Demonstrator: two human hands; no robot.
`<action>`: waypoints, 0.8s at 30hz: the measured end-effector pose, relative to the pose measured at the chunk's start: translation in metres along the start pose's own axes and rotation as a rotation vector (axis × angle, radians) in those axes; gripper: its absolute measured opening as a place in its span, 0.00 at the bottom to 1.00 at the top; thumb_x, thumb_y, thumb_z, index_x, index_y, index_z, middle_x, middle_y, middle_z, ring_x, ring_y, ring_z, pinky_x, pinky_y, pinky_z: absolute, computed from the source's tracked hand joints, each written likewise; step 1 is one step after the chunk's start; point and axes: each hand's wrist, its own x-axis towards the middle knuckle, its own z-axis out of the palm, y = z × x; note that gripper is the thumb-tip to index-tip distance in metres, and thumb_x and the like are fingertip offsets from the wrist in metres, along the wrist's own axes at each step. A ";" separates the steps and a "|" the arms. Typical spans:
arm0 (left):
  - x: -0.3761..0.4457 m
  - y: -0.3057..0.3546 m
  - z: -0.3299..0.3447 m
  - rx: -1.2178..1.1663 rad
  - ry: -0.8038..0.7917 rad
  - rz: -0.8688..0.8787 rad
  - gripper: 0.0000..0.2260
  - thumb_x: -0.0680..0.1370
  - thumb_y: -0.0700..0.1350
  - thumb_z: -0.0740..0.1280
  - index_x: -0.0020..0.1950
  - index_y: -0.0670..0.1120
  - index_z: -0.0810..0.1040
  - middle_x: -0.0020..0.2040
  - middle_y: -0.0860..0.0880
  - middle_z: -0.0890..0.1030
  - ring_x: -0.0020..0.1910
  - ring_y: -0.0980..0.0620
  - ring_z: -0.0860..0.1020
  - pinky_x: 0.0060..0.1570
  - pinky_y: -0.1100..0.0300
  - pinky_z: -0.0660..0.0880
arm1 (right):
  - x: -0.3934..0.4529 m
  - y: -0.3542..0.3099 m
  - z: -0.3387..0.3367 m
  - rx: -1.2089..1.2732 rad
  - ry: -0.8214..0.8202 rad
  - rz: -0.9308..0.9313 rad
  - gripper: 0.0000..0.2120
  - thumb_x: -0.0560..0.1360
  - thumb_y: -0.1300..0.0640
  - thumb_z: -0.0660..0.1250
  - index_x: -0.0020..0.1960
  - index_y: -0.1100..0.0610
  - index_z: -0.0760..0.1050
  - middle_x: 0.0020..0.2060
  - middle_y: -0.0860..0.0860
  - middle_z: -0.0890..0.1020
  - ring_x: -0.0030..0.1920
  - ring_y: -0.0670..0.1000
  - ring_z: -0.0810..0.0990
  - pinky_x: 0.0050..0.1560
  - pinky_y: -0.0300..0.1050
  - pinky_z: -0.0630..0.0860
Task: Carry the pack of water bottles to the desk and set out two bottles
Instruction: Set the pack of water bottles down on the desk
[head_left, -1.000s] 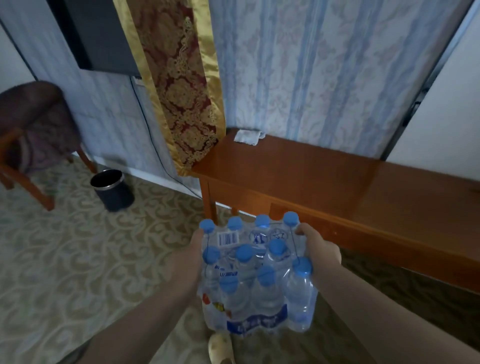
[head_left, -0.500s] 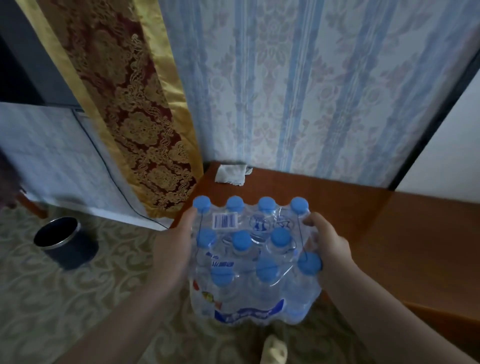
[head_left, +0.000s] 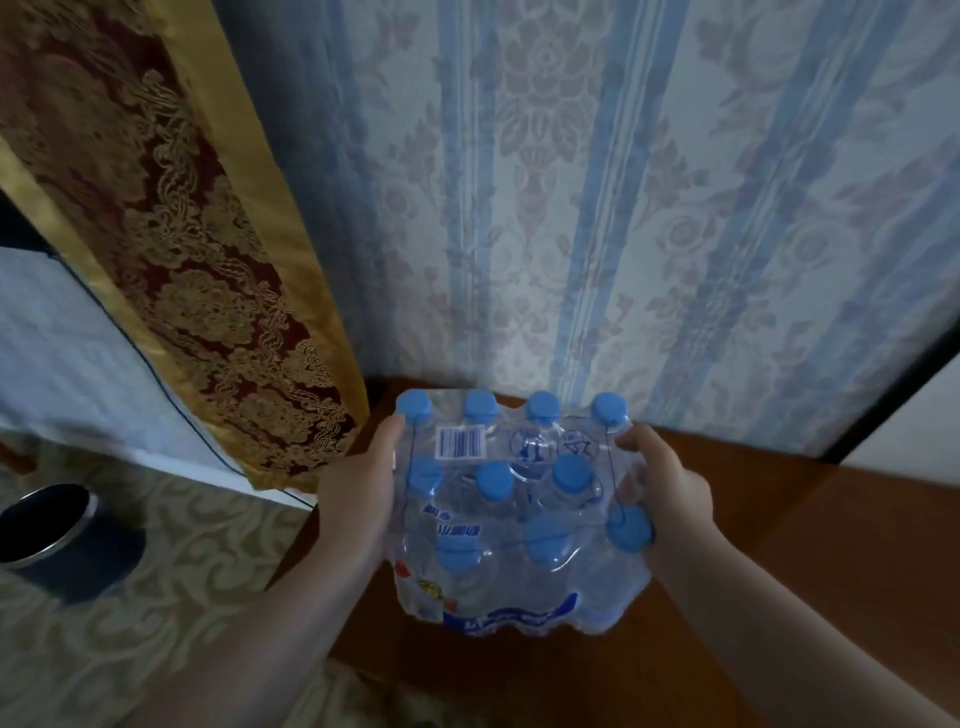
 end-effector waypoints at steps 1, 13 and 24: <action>0.009 0.001 0.007 0.013 -0.012 -0.013 0.29 0.55 0.69 0.68 0.32 0.42 0.81 0.30 0.46 0.83 0.34 0.44 0.82 0.38 0.47 0.78 | 0.008 -0.002 0.004 -0.007 0.026 0.002 0.15 0.58 0.49 0.73 0.35 0.58 0.73 0.30 0.55 0.72 0.34 0.54 0.71 0.36 0.50 0.70; 0.112 0.004 0.077 0.249 -0.184 0.004 0.27 0.71 0.65 0.66 0.46 0.40 0.82 0.45 0.43 0.84 0.41 0.45 0.81 0.41 0.52 0.75 | 0.079 -0.005 0.033 0.004 0.265 0.043 0.15 0.60 0.50 0.74 0.35 0.61 0.76 0.33 0.58 0.75 0.33 0.55 0.72 0.32 0.47 0.70; 0.121 -0.011 0.089 0.306 -0.277 0.023 0.25 0.72 0.67 0.63 0.49 0.46 0.82 0.45 0.45 0.84 0.42 0.47 0.82 0.47 0.47 0.79 | 0.094 0.006 0.026 -0.025 0.163 0.155 0.23 0.51 0.45 0.72 0.38 0.61 0.76 0.28 0.57 0.76 0.29 0.56 0.76 0.34 0.49 0.76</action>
